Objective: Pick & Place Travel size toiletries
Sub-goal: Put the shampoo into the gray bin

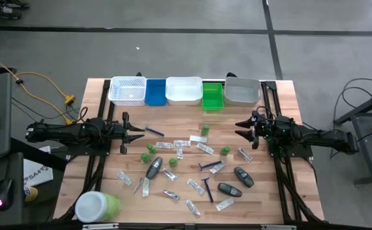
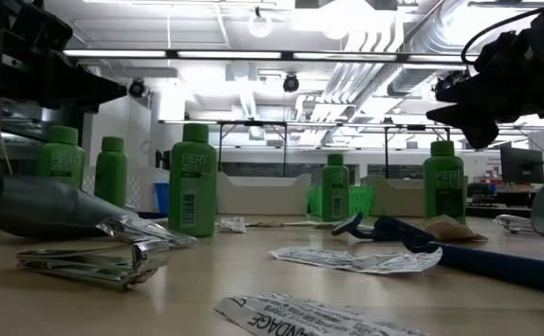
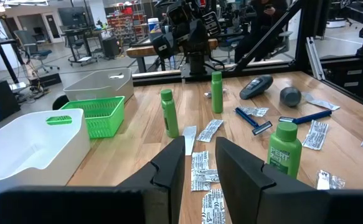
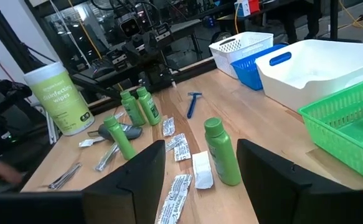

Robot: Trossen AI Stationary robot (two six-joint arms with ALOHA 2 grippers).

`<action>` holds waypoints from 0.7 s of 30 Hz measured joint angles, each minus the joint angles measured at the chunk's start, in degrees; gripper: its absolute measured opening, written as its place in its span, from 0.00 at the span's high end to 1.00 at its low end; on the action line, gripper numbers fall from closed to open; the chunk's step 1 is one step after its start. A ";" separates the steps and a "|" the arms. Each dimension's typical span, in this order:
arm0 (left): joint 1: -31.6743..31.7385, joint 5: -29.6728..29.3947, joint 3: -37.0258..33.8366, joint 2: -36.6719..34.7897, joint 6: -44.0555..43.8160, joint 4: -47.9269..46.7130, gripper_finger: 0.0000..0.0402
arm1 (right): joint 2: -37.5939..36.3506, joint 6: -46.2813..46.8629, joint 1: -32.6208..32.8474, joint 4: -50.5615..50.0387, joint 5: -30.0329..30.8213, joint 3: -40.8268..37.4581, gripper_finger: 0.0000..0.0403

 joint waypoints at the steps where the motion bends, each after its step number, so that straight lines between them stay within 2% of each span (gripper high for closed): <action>1: 0.00 0.00 0.00 0.00 0.00 0.00 0.77 | -0.02 -0.02 0.02 -0.02 0.15 -0.01 0.52; 10: 0.00 0.00 -0.01 0.00 0.00 0.00 0.77 | 1.58 -3.32 0.80 -0.72 0.99 0.02 0.52; 16: 0.00 0.00 -0.01 0.00 -0.01 0.00 0.77 | 6.78 -8.65 5.69 -0.83 1.63 0.02 0.52; 21: 0.00 0.00 -0.01 0.00 -0.01 0.00 0.77 | 12.86 -9.03 10.89 -0.22 5.59 0.02 0.52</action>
